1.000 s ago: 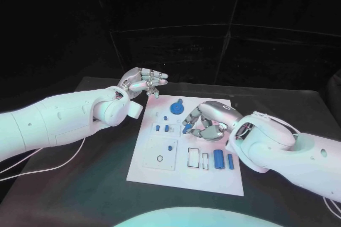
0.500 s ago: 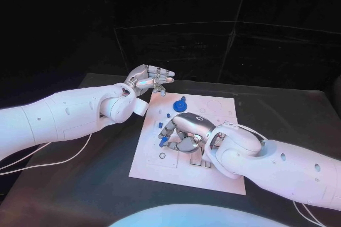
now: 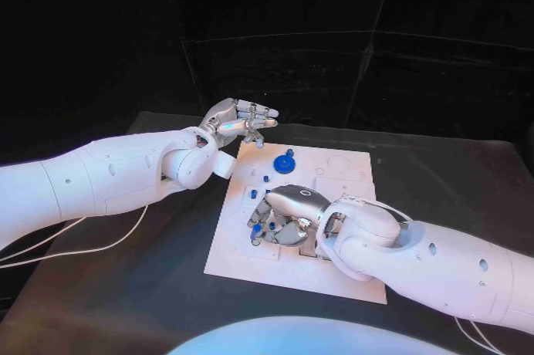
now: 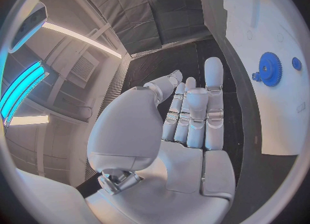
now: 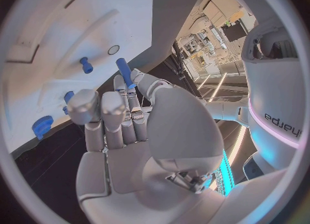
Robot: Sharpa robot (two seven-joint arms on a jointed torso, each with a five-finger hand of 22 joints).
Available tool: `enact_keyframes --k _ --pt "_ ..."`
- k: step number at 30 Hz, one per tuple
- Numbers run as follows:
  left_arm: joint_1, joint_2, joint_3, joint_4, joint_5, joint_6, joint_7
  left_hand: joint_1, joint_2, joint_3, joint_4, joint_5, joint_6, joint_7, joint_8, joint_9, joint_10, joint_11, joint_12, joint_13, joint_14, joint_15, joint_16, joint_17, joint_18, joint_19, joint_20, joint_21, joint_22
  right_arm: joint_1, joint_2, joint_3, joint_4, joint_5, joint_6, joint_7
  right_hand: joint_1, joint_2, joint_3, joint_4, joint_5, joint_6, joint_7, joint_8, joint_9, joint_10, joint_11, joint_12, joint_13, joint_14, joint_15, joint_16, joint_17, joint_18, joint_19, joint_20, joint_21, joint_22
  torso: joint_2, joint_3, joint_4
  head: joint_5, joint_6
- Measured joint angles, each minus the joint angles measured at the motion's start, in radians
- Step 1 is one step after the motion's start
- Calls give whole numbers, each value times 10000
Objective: Assemble the parts on the task board
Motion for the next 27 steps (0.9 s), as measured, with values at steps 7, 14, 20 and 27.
enact_keyframes --k 7,14,20,27 --pt "0 13 0 -2 0 12 -1 0 0 0 0 0 0 0 0 0 0 0 0 0 0 0 0 1 0 0 0 0 0 -29 78 -13 -107 -276 221 -94 0 0 24 -25 -1 -3 0 -6 9 23 23 0 0 0 0 -1 0 0 0 0 0 0 0 -1 -4 24 -26" --pt "0 15 0 -4 0 21 -1 0 0 0 0 0 0 0 0 0 0 0 0 0 0 0 0 1 0 0 0 0 1 -41 162 -26 -197 -532 383 -213 0 0 24 -26 -2 -12 18 -8 9 36 36 0 0 0 0 -1 0 -1 0 0 0 -1 -2 -3 -6 30 -36" --pt "0 15 0 2 0 25 -1 0 0 0 0 0 0 0 0 0 0 0 0 0 0 0 0 -18 1 0 0 0 -14 -47 246 -30 -281 -752 430 -284 0 0 24 -26 -4 10 43 -31 7 36 36 0 1 0 0 -1 -9 0 0 0 0 -1 -2 -4 -6 38 -49" --pt "0 12 -1 2 0 28 -2 0 0 0 0 0 0 0 0 0 0 0 0 0 1 0 0 -17 0 0 0 0 -13 -48 371 -152 -312 -968 451 -287 0 0 23 -25 -4 7 44 -50 8 36 37 0 1 0 0 -2 -27 1 0 0 0 -12 -2 -4 -7 50 -65"
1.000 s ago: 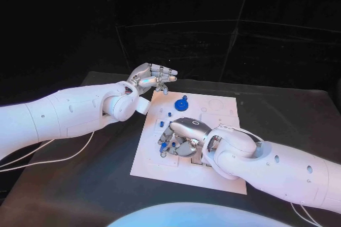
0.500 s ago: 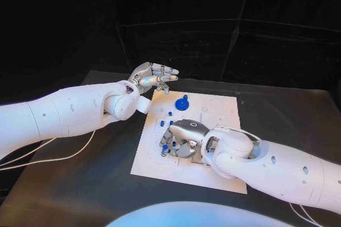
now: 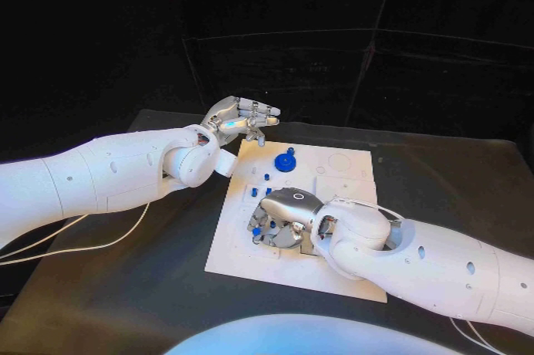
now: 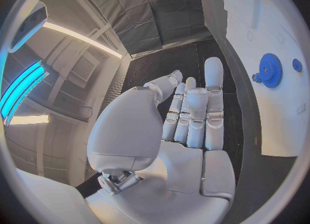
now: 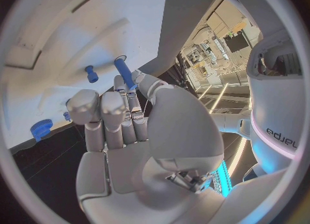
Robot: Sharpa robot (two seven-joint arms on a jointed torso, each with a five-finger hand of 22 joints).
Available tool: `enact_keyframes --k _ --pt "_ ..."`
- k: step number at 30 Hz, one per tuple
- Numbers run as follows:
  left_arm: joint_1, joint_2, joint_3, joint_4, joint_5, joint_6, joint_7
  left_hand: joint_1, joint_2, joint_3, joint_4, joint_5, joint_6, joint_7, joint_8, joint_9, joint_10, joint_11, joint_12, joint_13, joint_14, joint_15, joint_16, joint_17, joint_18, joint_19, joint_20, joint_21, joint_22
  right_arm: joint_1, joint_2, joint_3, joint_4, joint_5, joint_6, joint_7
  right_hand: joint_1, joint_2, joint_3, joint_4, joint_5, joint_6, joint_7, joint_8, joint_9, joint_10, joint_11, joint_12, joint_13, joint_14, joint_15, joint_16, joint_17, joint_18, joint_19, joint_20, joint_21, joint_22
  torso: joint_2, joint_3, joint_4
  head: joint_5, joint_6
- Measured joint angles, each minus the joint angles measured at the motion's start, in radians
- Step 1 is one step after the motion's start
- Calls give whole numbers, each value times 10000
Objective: Assemble the parts on the task board
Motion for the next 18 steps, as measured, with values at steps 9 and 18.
enact_keyframes --k 9,18 --pt "0 0 0 -4 0 3 -3 0 0 0 0 0 0 0 0 0 0 0 0 0 0 0 0 1 0 0 0 0 1 -15 10 -126 -38 -147 77 -11 -13 -13 -1 0 -1 23 -20 50 2 -1 0 -1 -4 0 0 -1 0 0 0 0 0 -3 -5 0 -4 -8 -8" --pt "0 -4 0 -8 0 5 -4 0 0 0 0 0 0 0 0 0 0 0 0 0 0 0 0 1 0 0 0 0 1 -18 -30 -146 28 -215 36 -7 -13 -13 26 -27 -2 23 -22 43 11 -1 1 -43 4 0 0 -1 1 -1 0 0 0 -3 -5 0 -4 -10 3"
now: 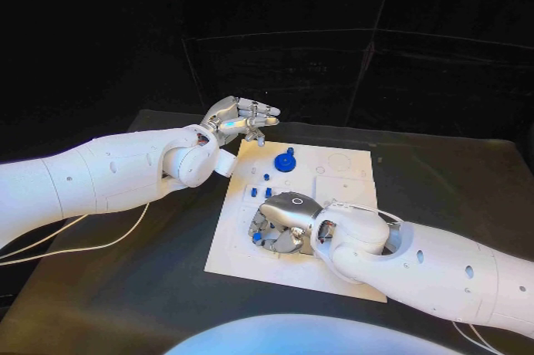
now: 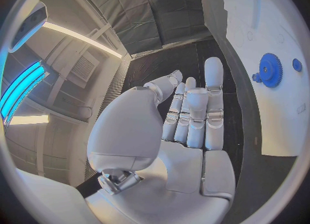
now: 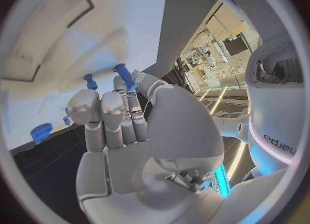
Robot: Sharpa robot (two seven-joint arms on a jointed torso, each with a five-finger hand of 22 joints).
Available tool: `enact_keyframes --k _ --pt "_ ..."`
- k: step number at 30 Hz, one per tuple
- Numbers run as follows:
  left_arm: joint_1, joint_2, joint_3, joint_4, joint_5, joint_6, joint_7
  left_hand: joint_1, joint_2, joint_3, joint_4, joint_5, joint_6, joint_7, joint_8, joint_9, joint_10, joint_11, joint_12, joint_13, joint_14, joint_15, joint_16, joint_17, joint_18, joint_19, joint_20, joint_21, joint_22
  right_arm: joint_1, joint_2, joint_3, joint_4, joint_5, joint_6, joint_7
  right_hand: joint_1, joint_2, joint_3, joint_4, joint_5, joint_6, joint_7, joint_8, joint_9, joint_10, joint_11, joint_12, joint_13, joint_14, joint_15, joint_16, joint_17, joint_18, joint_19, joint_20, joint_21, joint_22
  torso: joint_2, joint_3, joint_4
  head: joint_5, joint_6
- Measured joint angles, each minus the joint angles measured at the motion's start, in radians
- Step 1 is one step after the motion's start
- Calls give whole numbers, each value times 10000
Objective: Assemble the parts on the task board
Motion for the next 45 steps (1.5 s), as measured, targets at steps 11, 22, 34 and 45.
enact_keyframes --k 11,22,34,45 --pt "0 0 0 -4 0 6 -4 0 0 0 0 0 0 0 0 0 0 0 0 0 0 0 0 1 0 0 0 0 0 -31 10 -31 -54 -62 -58 -76 -412 -411 -415 -22 129 -1331 237 -86 -96 -1530 347 -767 -13 -344 282 -889 -1237 0 -849 261 -775 -1511 0 0 0 -10 29" --pt "1 -10 0 1 0 21 -19 0 0 -28 -28 0 0 0 0 0 0 0 60 0 0 0 0 -32 0 0 0 0 -11 -31 -65 -29 13 -158 -565 -93 -444 -443 -1347 -147 226 -1935 141 -86 -69 -2344 445 -457 60 -665 341 -1359 -1959 159 -1277 370 -1351 -2468 1 0 0 -39 43" --pt "1 -52 -3 -18 0 43 -40 0 0 -28 -28 0 0 0 0 0 0 0 60 0 0 0 0 -31 0 0 0 0 -10 31 -1944 -18 1368 236 -1829 262 -321 -275 -2106 -47 735 -1331 228 87 9 -1327 236 827 221 -255 163 -701 -1327 159 -595 244 -799 -1386 -33 12 -34 -241 144" --pt "0 -143 -4 24 1 48 -52 0 0 -28 -27 0 0 0 0 0 -36 -36 60 0 0 0 0 -46 0 0 0 0 -9 472 -4761 13 2233 3579 -2152 -875 -1687 -327 -3414 952 1876 -523 -340 832 191 1646 -549 5196 3790 16 -420 1638 1637 -241 701 -384 838 1356 -146 -9 -234 -1127 327"
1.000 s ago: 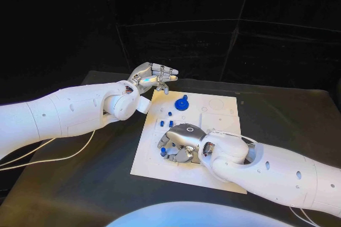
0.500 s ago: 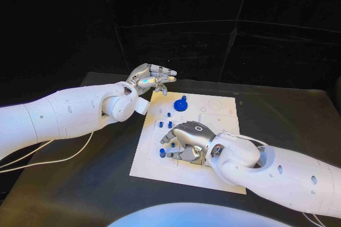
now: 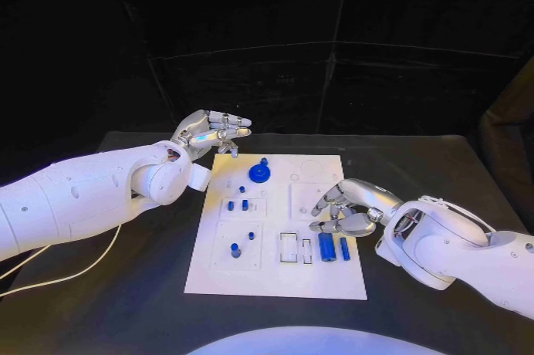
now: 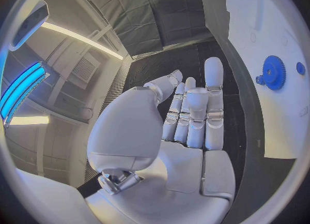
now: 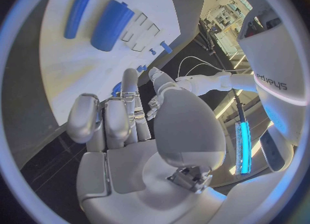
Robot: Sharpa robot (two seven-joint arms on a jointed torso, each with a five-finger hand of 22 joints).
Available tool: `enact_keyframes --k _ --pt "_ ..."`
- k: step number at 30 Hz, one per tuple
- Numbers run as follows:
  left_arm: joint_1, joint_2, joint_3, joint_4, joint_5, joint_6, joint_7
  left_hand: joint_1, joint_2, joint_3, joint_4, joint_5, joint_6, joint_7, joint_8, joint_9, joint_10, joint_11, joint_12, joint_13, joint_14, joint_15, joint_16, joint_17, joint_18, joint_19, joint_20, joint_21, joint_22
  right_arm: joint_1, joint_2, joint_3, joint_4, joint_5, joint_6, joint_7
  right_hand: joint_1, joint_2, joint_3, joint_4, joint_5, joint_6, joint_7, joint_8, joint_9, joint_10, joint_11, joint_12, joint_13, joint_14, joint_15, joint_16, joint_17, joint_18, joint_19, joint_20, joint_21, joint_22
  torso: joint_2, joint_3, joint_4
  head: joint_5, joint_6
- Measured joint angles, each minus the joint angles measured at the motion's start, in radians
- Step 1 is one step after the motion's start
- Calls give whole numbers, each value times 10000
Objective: Assemble the parts on the task board
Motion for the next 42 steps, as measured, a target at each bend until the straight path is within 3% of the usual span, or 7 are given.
enact_keyframes --k 3,5,7,11,18,24,42 --pt "-1 -30 -8 19 0 1 -3 0 0 0 0 0 0 0 0 0 0 0 0 0 0 0 0 1 0 0 0 0 0 10 -402 -7 197 400 10 -650 -235 202 -745 443 180 -89 -95 508 164 -120 -58 2479 2827 -16 -83 405 518 0 71 8 216 337 -14 0 -74 -141 30" --pt "-2 -38 -9 31 0 2 -5 0 0 0 0 0 0 0 0 0 0 0 0 0 0 0 0 0 0 0 0 0 0 4 -581 -17 276 479 23 -1064 -233 200 -1095 625 175 -164 -87 773 253 -207 -80 3299 3842 -16 -83 539 701 0 71 8 229 418 -24 5 -120 -199 40" --pt "-2 -39 -9 38 0 5 -6 0 0 0 0 0 0 0 0 0 0 0 0 0 0 0 0 0 -1 0 0 0 0 -25 -678 -18 344 490 51 -1490 -228 205 -1430 797 152 -314 -114 1050 365 -223 -95 3917 4656 -16 -83 693 925 -159 70 8 320 519 -32 11 -160 -232 42" --pt "-2 -51 -13 39 0 13 -7 0 0 0 0 0 0 0 0 0 0 0 0 0 0 0 0 1 0 0 0 0 0 -112 -692 -31 435 311 210 -2292 -168 274 -1904 1136 272 -469 -113 1447 533 -257 -61 4427 5434 -16 -83 861 1211 -156 70 8 370 642 -52 22 -224 -267 43" --pt "-3 -75 -16 44 0 24 -9 0 0 -27 28 0 0 0 0 0 0 0 0 0 0 0 0 1 0 0 0 0 -12 -403 -348 -59 418 -329 557 -3264 -203 308 -2471 1622 272 -741 -134 1883 758 -257 -60 4527 5837 -16 -83 884 1320 -155 70 8 370 704 -58 23 -235 -272 11" --pt "-5 -99 -19 36 0 29 -10 0 0 -28 28 0 0 0 0 0 0 0 0 0 0 0 0 1 0 0 0 0 -11 -484 -93 -59 342 -798 708 -3560 -203 308 -2714 1865 272 -836 -158 2083 880 -256 -60 4577 6005 -16 -82 919 1366 -154 70 8 409 724 -57 23 -252 -252 -9" --pt "-5 -122 -20 27 0 58 -21 0 0 -27 28 0 0 0 0 0 0 0 0 0 0 0 0 2 0 0 0 0 -9 -666 540 -64 105 -1643 1127 -3828 -107 297 -2792 1944 272 -838 -160 2267 1003 -255 -59 4683 6213 -16 -82 997 1474 -153 69 9 448 800 -28 23 -264 -225 -106"
